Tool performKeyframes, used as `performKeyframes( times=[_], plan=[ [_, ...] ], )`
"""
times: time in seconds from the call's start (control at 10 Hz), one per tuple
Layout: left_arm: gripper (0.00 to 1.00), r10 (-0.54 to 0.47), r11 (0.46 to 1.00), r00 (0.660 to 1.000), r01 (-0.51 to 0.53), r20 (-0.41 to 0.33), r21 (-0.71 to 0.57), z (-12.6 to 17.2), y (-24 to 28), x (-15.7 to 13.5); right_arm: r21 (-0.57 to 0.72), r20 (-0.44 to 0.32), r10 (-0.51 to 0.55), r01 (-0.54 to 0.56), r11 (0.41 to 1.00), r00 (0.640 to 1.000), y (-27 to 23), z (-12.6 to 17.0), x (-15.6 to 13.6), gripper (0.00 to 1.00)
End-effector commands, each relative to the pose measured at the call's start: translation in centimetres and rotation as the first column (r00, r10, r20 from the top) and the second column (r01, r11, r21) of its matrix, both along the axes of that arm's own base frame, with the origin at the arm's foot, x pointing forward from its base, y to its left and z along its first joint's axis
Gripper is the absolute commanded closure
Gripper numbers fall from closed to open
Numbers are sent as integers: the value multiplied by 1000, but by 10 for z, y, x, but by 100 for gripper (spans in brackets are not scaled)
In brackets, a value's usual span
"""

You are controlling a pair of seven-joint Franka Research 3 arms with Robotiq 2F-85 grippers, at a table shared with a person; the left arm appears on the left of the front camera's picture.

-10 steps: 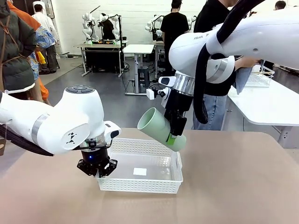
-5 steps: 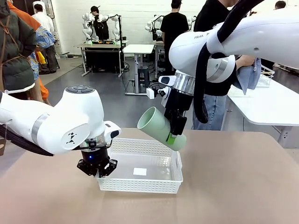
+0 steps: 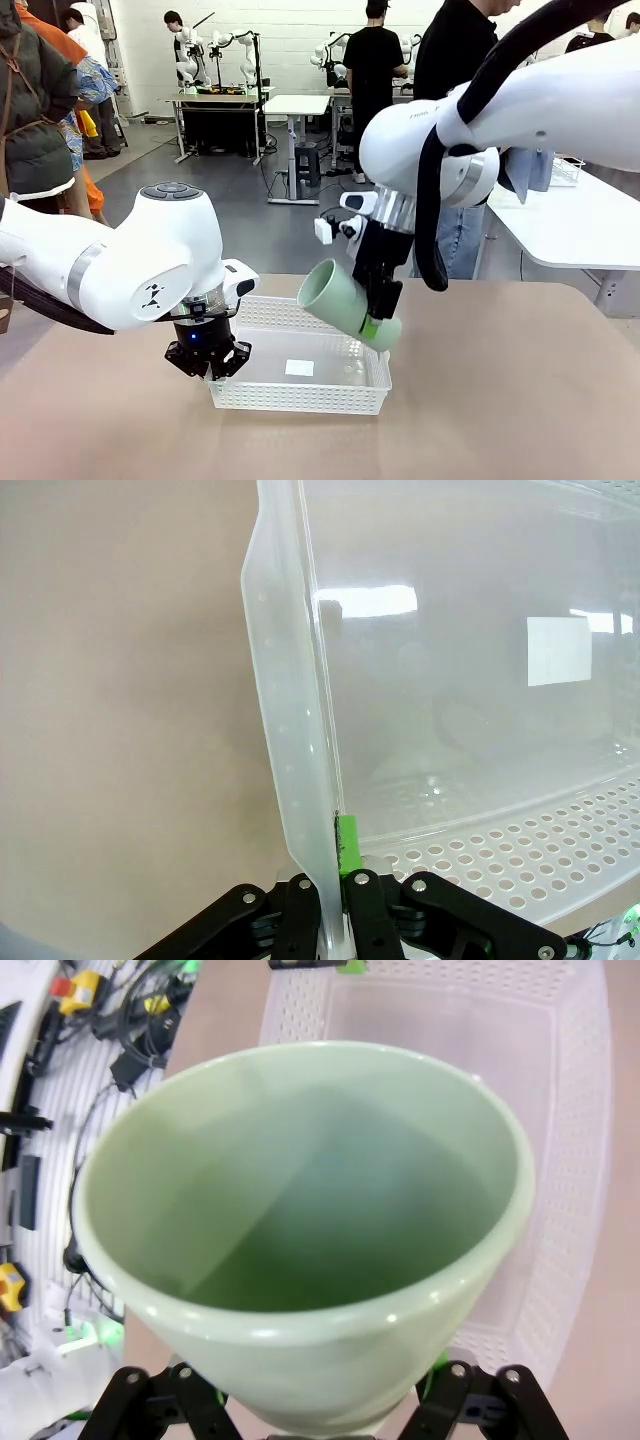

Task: Clean and organize the cups into the basket.
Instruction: Pick up the Organizing basket and move it to the center of the table, then pick up the Reusable plastic cup from the right side of the table and place it inside the Organizing basket.

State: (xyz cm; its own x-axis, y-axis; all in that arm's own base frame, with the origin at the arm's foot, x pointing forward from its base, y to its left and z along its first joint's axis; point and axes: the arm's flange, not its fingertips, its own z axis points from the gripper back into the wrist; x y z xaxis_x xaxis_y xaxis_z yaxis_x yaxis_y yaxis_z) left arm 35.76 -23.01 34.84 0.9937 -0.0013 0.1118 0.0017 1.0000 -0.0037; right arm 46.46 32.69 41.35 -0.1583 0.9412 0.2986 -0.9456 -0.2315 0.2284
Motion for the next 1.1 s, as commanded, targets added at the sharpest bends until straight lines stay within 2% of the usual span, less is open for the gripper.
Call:
performKeyframes(
  times=[0.0,0.2,1.0],
  plan=[
    [100,-8,1000,1000,8,12,8,-2,0,-2,16,-26,27,-27,1000,999,11,-24,-3,19],
    [100,-8,1000,1000,8,12,8,-2,0,-2,0,-60,31,-31,1000,998,17,-40,2,19],
    [100,-8,1000,1000,8,12,8,-2,0,-2,-65,-153,58,-68,996,987,40,-78,17,19]
  ],
)
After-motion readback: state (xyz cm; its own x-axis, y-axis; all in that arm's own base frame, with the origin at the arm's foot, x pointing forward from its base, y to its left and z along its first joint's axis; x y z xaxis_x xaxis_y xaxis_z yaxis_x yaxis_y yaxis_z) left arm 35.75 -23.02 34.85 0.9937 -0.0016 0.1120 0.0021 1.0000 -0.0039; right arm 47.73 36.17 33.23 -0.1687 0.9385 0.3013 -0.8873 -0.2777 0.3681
